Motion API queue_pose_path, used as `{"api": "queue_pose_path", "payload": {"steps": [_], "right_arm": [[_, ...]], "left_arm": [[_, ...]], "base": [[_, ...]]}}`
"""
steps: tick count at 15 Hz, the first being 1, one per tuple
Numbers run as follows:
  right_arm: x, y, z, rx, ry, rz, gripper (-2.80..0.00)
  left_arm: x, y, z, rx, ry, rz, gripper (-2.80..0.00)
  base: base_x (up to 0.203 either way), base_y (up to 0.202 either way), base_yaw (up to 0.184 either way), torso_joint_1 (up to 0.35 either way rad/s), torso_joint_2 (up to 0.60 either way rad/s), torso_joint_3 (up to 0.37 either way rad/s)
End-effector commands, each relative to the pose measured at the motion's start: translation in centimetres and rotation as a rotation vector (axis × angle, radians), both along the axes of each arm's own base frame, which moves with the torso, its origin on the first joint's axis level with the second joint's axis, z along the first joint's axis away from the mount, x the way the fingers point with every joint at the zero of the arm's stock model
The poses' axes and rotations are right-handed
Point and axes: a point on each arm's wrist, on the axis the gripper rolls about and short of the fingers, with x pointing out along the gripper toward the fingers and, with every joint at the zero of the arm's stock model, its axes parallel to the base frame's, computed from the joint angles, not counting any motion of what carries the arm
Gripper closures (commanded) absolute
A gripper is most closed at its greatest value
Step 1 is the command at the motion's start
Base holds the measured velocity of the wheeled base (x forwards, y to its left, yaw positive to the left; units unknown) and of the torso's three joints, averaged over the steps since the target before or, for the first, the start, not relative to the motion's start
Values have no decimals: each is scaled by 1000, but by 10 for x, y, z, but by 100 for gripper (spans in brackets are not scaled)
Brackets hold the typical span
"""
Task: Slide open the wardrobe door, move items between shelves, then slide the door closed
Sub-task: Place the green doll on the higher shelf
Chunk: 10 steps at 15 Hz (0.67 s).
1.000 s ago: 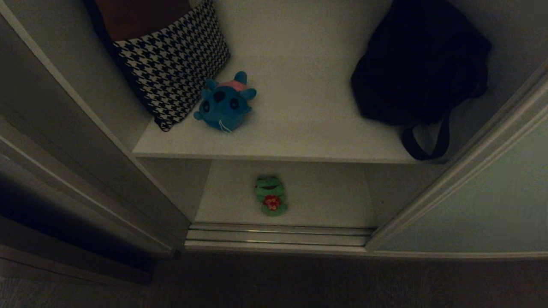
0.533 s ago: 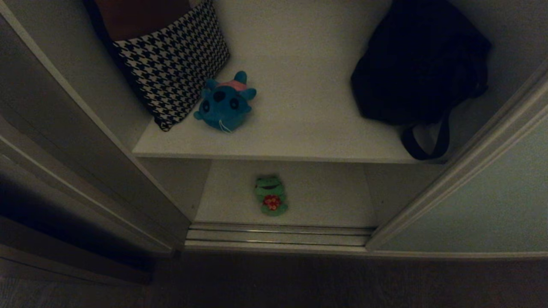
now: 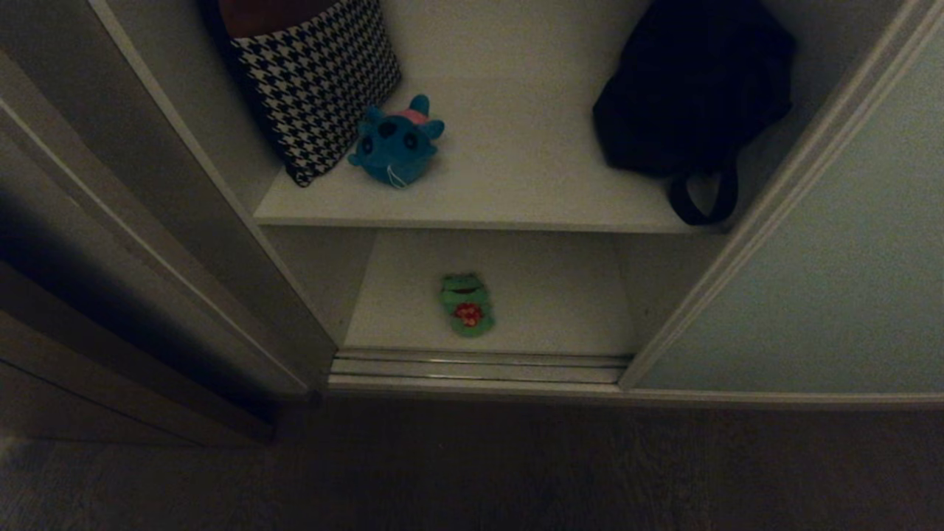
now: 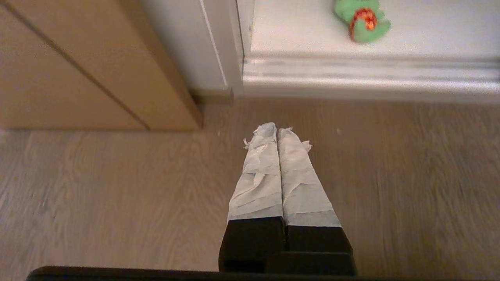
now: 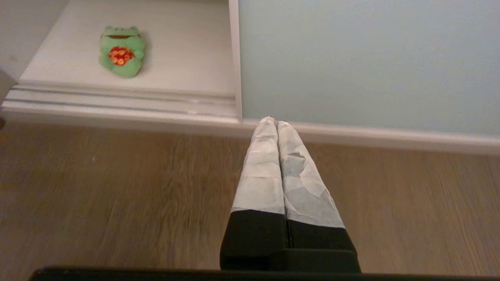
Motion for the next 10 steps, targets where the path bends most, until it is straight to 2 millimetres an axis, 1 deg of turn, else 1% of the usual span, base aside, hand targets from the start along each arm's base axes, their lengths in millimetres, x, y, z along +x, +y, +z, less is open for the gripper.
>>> {"api": "queue_pose_path", "payload": {"steps": [1, 3, 4, 8, 10], "right_arm": [[0, 0, 0, 0, -4, 1, 0], [0, 0, 0, 0, -3, 1, 0], [0, 0, 0, 0, -4, 1, 0], [0, 0, 0, 0, -4, 1, 0], [0, 0, 0, 0, -4, 1, 0]], "left_arm": [[0, 0, 0, -7, 5, 1, 0], [0, 0, 0, -21, 4, 1, 0], [0, 0, 0, -36, 4, 5, 0], [0, 0, 0, -39, 4, 6, 0], [0, 0, 0, -39, 4, 5, 0]], "base": [[-193, 0, -1, 3, 2, 2], [-178, 0, 1, 2, 2, 1], [-100, 0, 6, 1, 2, 6], [0, 0, 0, 0, 0, 0], [0, 0, 0, 0, 0, -106]]}}
